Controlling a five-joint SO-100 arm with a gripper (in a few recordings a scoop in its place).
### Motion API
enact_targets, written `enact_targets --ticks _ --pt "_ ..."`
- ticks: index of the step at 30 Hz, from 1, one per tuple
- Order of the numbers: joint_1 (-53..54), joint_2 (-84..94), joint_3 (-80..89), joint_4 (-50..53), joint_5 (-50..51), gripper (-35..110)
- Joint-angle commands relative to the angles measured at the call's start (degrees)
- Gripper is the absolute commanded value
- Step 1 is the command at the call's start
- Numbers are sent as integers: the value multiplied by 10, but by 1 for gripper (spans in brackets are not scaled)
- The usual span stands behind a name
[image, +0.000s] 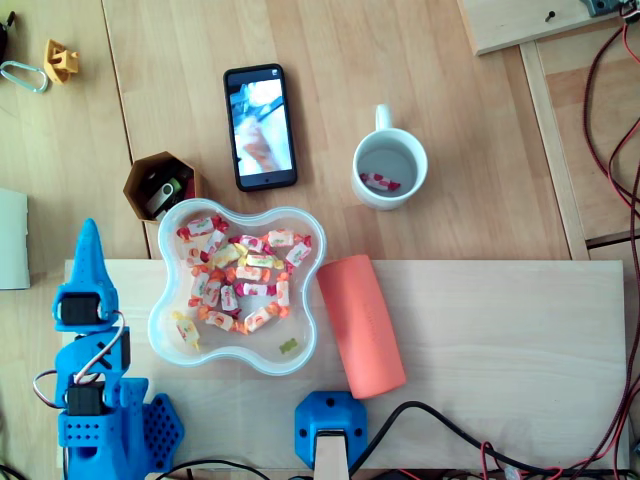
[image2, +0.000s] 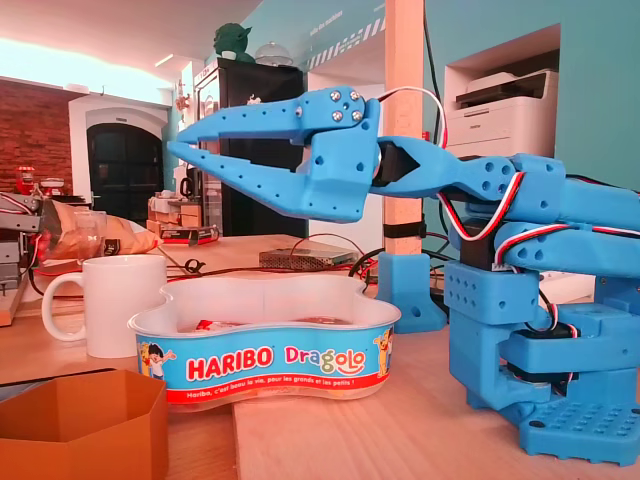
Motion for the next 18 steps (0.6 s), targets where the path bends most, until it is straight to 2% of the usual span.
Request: enact_targets --ticks 1,15,18 --pt "35 26 21 -7 4 -4" --pt "47 5 -26 -1 16 -3" --pt "46 -59 -105 57 15 -3"
